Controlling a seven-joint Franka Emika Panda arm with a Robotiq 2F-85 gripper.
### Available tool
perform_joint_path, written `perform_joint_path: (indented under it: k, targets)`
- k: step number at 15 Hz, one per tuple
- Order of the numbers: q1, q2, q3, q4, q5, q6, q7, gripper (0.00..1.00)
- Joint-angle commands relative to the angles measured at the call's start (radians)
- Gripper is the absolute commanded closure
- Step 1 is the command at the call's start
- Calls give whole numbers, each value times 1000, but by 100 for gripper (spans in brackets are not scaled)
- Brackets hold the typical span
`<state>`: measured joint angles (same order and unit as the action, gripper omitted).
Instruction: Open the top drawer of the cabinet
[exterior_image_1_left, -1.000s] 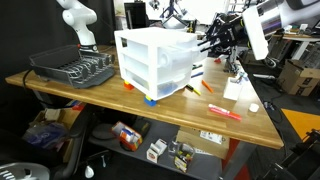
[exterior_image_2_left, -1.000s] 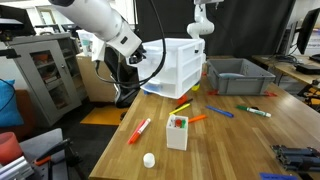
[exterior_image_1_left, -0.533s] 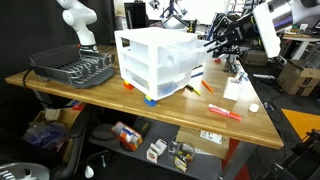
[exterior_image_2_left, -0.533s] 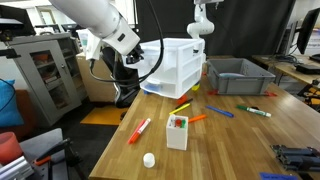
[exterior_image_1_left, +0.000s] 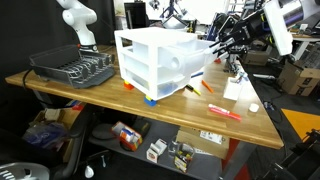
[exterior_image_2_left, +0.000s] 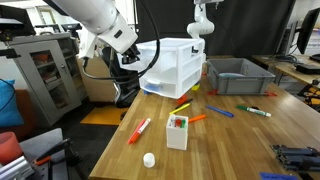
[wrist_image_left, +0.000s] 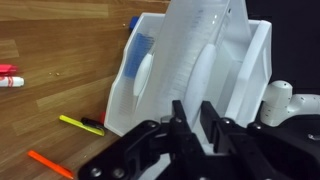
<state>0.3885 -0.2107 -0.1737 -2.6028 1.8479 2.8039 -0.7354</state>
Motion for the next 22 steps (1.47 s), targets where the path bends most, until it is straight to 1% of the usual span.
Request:
perform_joint_path:
  k: [1,14,19,20,21,22]
  targets:
    - [-3,-42,-8,-44,-85,-3,61,94]
    - [-12,-103,-39,-118,-298,-23,239,94]
    - [-13,-106,-58,-119,-346,-39,275,94]
    - [-12,-106,-61,-118,-350,-41,279,67]
    - [-12,-106,-64,-117,-351,-43,282,51]
    - [-11,-107,-65,-117,-353,-42,281,46]
